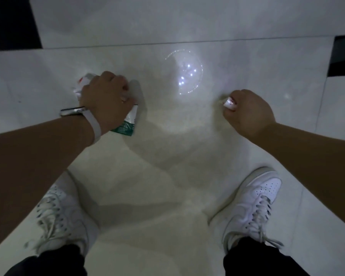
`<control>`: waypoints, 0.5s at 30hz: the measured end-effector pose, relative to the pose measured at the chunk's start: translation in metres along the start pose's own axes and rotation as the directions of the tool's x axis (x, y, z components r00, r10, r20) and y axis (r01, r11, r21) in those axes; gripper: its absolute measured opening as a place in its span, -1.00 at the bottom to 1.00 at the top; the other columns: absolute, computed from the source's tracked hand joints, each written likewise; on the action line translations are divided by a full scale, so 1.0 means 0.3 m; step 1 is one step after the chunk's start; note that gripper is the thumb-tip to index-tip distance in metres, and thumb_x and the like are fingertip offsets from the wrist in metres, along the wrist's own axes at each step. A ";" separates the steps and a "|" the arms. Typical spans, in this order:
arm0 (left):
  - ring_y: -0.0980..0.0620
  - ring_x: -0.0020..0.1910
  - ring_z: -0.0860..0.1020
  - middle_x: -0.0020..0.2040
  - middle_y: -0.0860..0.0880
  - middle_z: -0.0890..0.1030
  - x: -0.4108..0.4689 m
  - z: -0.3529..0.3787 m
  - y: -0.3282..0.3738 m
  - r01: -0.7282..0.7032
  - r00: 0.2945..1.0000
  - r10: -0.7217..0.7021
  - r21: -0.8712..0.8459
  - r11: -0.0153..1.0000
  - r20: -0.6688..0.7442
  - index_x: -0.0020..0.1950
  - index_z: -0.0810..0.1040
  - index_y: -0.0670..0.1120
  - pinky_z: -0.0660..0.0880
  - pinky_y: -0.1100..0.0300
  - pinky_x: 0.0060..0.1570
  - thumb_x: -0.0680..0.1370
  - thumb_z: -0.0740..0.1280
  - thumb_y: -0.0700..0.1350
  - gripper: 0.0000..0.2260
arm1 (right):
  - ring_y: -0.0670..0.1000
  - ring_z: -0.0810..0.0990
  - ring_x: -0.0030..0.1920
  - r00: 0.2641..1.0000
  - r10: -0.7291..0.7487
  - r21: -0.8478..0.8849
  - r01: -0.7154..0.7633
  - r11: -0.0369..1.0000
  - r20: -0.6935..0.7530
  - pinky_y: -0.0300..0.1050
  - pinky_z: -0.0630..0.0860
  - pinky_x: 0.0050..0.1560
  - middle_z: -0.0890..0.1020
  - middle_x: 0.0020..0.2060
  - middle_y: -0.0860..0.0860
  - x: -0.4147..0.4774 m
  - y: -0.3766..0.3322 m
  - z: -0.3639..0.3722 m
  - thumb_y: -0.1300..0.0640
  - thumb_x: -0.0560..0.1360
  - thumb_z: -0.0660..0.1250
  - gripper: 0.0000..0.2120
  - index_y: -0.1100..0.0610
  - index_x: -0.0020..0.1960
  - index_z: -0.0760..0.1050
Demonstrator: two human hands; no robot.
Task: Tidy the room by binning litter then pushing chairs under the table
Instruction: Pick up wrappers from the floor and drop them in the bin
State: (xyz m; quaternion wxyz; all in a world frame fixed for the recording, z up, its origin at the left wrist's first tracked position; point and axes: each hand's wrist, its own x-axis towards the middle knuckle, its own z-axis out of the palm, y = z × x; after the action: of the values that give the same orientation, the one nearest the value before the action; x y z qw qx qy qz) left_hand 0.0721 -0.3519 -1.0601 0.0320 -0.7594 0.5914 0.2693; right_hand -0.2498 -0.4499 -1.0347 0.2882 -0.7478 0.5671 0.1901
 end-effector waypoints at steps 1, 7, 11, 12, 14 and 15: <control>-0.27 0.12 0.50 0.16 -0.19 0.52 -0.008 -0.005 -0.001 -0.025 0.999 0.027 -0.048 0.999 0.037 0.19 0.54 -0.11 0.45 -0.12 0.09 0.49 0.32 0.19 -0.56 | 0.09 0.43 -0.19 1.000 -0.005 0.006 0.005 1.000 -0.007 -0.10 0.28 -0.20 0.45 -0.16 0.04 -0.006 -0.015 -0.005 0.08 0.53 0.26 -0.90 0.08 -0.12 0.37; -0.24 0.28 0.43 0.33 -0.17 0.46 -0.068 -0.017 -0.076 -0.274 0.952 0.274 -0.020 0.961 0.135 0.40 0.40 -0.09 0.39 -0.21 0.23 0.30 0.29 0.37 -0.20 | 0.01 0.37 -0.22 0.997 -0.030 0.121 0.039 0.992 -0.077 -0.15 0.19 -0.22 0.43 -0.25 -0.04 -0.042 -0.109 -0.024 0.09 0.50 0.28 -0.86 0.04 -0.19 0.35; -0.32 0.10 0.46 0.14 -0.26 0.50 -0.078 0.028 -0.123 -0.303 0.950 0.290 0.126 0.945 0.113 0.20 0.51 -0.18 0.44 -0.23 0.04 0.20 0.59 0.07 -0.33 | 0.03 0.39 -0.28 0.993 -0.066 0.215 0.086 0.973 -0.096 -0.10 0.20 -0.29 0.42 -0.34 -0.05 -0.062 -0.136 -0.012 0.14 0.49 0.30 -0.85 0.11 -0.22 0.37; -0.32 0.06 0.46 0.10 -0.25 0.51 -0.075 0.036 -0.125 -0.275 0.958 0.259 0.137 0.951 0.124 0.13 0.53 -0.19 0.44 -0.22 0.01 0.19 0.63 0.03 -0.38 | 0.03 0.39 -0.30 0.994 -0.061 0.233 0.081 0.969 -0.092 -0.09 0.23 -0.31 0.43 -0.36 -0.04 -0.065 -0.141 -0.005 0.14 0.49 0.30 -0.85 0.13 -0.22 0.38; -0.29 0.02 0.45 0.05 -0.22 0.52 -0.065 0.049 -0.120 -0.241 0.964 0.222 0.128 0.962 0.147 0.04 0.56 -0.19 0.44 -0.19 -0.02 0.21 0.64 0.02 -0.48 | 0.01 0.40 -0.32 0.995 -0.039 0.248 0.061 0.967 -0.091 -0.09 0.27 -0.33 0.44 -0.37 -0.05 -0.067 -0.146 0.007 0.13 0.49 0.30 -0.86 0.14 -0.21 0.40; -0.28 0.00 0.46 0.03 -0.20 0.53 -0.060 0.051 -0.112 -0.234 0.964 0.217 0.108 0.966 0.152 0.00 0.58 -0.18 0.44 -0.17 -0.02 0.25 0.62 0.02 -0.54 | 0.00 0.40 -0.33 0.995 -0.028 0.250 0.051 0.967 -0.096 -0.10 0.28 -0.34 0.44 -0.37 -0.05 -0.069 -0.149 0.010 0.13 0.49 0.29 -0.86 0.13 -0.21 0.40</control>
State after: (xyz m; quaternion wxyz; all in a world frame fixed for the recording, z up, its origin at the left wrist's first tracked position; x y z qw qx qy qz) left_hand 0.0943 -0.3205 -1.0741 0.0898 -0.6629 0.6861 0.2858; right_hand -0.2127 -0.4241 -1.0148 0.3584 -0.7241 0.5842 0.0762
